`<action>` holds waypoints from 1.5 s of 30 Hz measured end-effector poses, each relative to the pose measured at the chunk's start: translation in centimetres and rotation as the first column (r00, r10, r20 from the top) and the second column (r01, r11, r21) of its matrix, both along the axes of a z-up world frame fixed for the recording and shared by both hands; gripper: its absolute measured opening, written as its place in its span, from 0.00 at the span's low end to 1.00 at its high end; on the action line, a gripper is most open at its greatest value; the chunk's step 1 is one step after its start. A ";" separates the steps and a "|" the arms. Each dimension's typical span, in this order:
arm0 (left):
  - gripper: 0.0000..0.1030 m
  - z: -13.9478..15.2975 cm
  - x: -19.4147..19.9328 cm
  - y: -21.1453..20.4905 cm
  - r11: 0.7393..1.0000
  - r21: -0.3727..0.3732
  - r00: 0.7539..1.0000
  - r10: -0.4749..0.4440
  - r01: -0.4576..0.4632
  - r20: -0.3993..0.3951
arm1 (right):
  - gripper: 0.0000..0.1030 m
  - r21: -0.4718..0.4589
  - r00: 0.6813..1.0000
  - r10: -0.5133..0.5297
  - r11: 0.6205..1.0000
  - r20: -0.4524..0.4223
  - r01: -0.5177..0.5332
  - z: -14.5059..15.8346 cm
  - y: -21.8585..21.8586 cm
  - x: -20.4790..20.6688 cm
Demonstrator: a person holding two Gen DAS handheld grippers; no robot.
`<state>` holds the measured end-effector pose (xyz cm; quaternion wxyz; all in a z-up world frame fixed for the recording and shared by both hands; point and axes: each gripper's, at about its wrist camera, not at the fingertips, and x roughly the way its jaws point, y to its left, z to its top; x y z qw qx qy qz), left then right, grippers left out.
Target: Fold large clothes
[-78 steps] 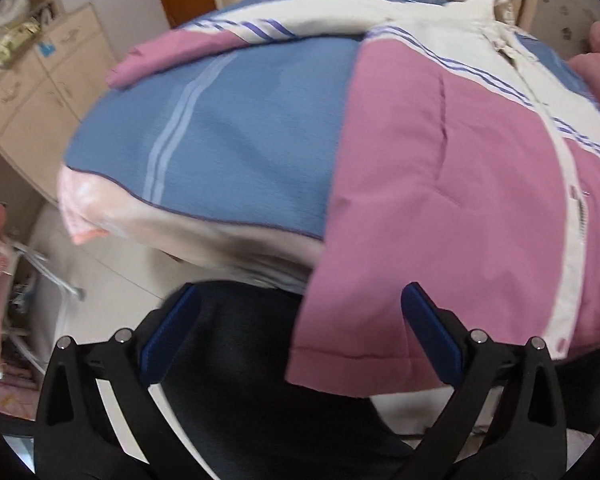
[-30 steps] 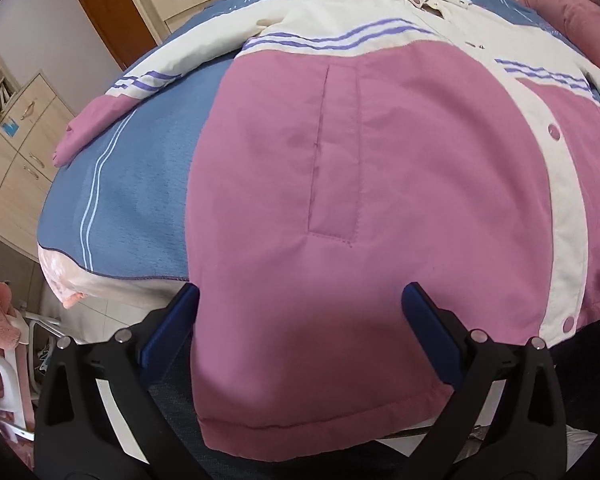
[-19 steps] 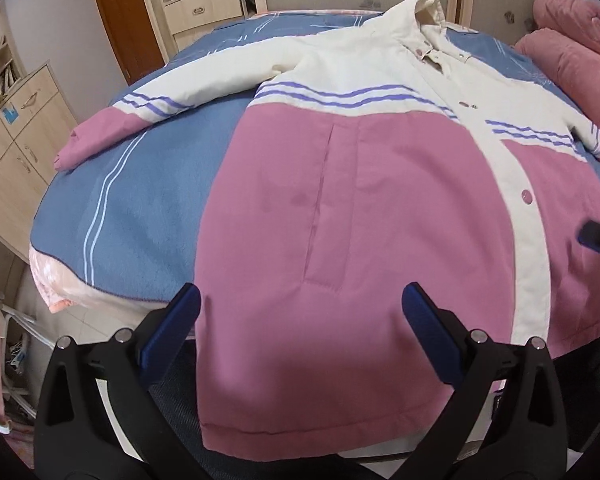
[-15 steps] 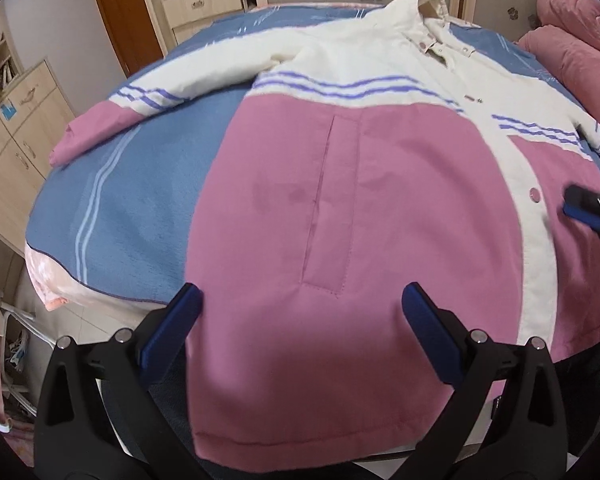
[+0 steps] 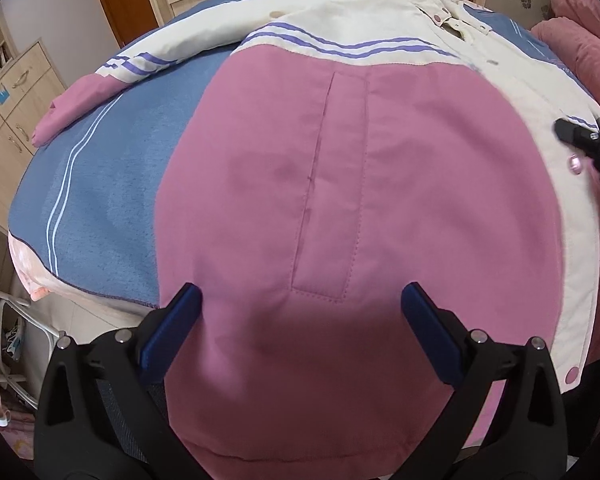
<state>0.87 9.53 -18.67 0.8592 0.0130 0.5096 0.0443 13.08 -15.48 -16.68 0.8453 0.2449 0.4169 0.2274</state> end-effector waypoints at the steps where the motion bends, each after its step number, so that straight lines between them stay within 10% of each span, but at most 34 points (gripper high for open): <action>1: 0.98 0.0 0.0 -0.1 1.000 -0.003 1.000 -0.005 0.005 0.000 | 0.02 -0.028 0.999 -0.020 0.999 0.031 0.021 0.6 -0.4 -0.7; 9: 0.98 0.8 0.5 -1.6 0.999 0.019 0.999 -0.027 0.027 0.030 | 0.06 -0.202 0.999 -0.016 0.979 0.031 0.022 -0.6 0.2 -1.0; 13: 0.98 4.2 0.3 -1.9 0.999 -0.027 0.989 -0.036 0.040 0.147 | 0.60 -0.209 0.987 -0.078 0.972 0.139 0.106 1.6 -1.6 -1.8; 20: 0.98 6.0 2.8 -4.8 0.995 -0.074 0.986 -0.059 0.072 0.158 | 0.60 -0.145 0.926 -0.332 0.922 0.179 0.359 3.8 -10.5 -1.0; 30: 0.98 3.7 6.7 -12.6 0.983 -0.141 0.993 -0.108 0.114 0.048 | 0.62 -0.076 0.837 -0.547 0.834 0.015 0.546 -3.1 -18.4 -0.2; 36: 0.98 2.7 10.3 -18.5 0.986 -0.142 0.996 -0.085 0.086 0.014 | 0.62 -0.191 0.882 -0.450 0.861 0.141 0.471 -1.0 -15.6 0.5; 45: 0.98 2.4 11.5 -21.7 0.996 -0.022 0.996 -0.086 0.087 0.010 | 0.62 -0.216 0.922 -0.379 0.896 0.079 0.387 -2.6 -15.6 0.3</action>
